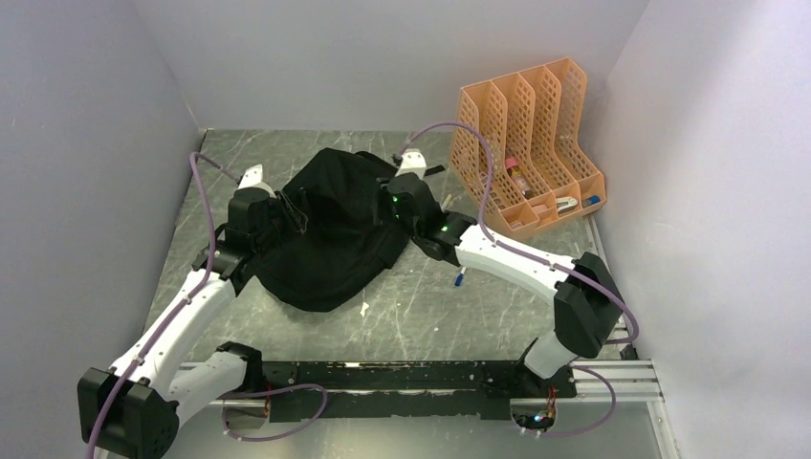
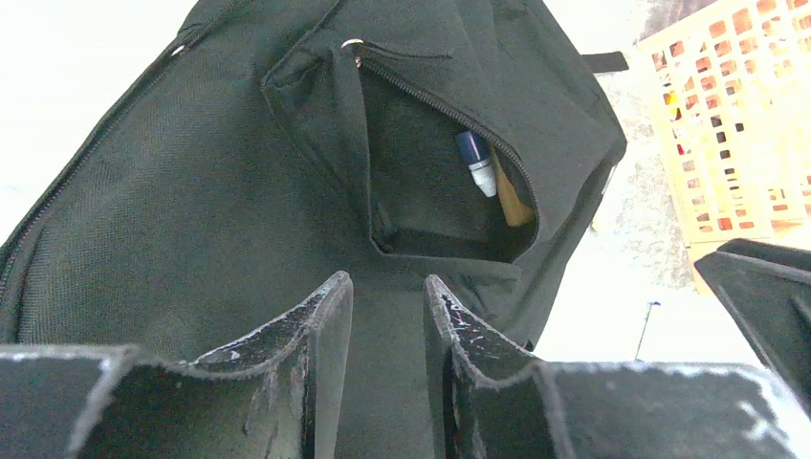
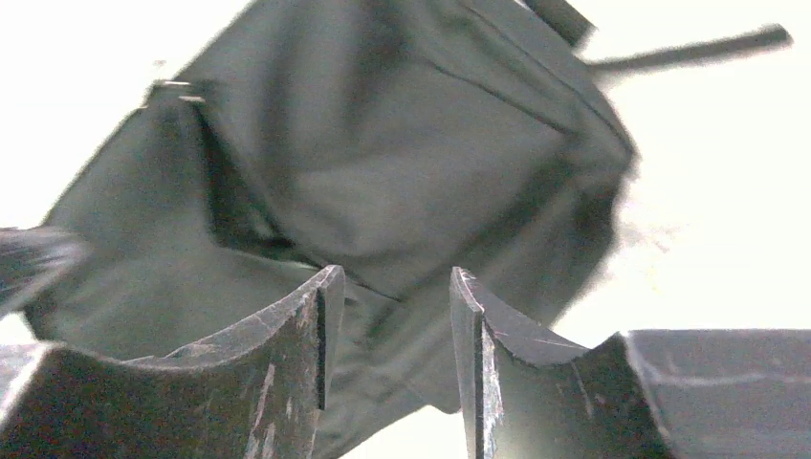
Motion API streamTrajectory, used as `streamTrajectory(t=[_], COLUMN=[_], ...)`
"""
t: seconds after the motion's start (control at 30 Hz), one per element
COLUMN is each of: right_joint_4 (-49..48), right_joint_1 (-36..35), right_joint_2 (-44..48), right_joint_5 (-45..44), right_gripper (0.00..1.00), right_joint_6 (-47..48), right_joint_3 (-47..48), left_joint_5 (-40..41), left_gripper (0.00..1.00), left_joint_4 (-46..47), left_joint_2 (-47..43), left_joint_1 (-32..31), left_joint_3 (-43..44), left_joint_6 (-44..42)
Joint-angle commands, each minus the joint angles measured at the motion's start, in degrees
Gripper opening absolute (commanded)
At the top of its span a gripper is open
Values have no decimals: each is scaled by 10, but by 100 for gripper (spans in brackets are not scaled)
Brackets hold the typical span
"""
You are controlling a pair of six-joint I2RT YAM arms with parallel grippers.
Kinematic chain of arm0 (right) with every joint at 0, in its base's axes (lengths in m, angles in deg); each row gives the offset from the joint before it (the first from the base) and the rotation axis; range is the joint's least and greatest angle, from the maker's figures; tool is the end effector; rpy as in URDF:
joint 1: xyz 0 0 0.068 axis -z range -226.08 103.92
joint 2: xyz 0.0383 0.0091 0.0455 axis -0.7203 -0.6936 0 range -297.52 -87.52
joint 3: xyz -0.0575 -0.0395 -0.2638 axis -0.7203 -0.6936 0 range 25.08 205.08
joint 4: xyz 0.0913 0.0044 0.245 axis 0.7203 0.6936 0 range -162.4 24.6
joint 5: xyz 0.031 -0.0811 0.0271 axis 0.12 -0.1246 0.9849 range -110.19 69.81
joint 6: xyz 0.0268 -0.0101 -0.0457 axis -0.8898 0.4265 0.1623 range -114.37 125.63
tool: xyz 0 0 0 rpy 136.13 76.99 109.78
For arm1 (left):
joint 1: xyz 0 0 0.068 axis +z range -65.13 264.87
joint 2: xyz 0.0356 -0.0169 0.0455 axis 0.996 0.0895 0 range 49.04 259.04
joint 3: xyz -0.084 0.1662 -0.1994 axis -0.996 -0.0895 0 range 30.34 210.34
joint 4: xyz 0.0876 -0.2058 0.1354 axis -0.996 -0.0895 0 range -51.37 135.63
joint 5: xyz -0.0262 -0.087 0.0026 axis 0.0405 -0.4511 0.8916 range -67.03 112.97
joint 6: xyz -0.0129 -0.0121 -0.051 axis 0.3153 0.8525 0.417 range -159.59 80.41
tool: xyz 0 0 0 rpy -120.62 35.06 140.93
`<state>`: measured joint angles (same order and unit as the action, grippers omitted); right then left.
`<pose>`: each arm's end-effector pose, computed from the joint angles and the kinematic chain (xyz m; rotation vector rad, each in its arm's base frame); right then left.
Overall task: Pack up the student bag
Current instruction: Place the personal item in the student bag, then pick up the stationery from the center of the board.
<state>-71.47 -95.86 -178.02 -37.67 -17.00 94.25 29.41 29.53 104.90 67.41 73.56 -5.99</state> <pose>0.2486 0.2774 0.3034 -0.2646 1.9610 0.5363 0.2110 -0.0621 0.2843 -0.3635 2.0655 -0.4285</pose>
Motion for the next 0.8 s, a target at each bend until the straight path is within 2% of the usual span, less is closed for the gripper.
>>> streamTrajectory(t=[0.0, 0.13, 0.27, 0.43, 0.6, 0.77], right_joint_4=[126, 194, 221, 206, 226, 223], right_joint_1=[20, 98, 155, 191, 212, 220], right_joint_2=[10, -17, -62, -135, -219, -264], right_joint_5=[-169, -142, -115, -116, -135, -147], right_gripper=[49, 55, 56, 56, 55, 53], right_joint_6=[-150, -218, -232, -229, -230, -215], right_joint_3=[-35, -19, 9, 42, 115, 156], left_joint_5=[6, -5, -1, -3, -5, 5], left_gripper=[38, 37, 37, 37, 36, 37], left_joint_4=[4, 8, 1, -5, -16, -24], left_joint_2=[3, 11, 6, -1, -3, -11], left_joint_1=[3, 3, 3, 3, 3, 3], left_joint_3=[6, 5, 8, 6, 12, 14], left_joint_6=[-14, -12, -12, -9, -12, -15])
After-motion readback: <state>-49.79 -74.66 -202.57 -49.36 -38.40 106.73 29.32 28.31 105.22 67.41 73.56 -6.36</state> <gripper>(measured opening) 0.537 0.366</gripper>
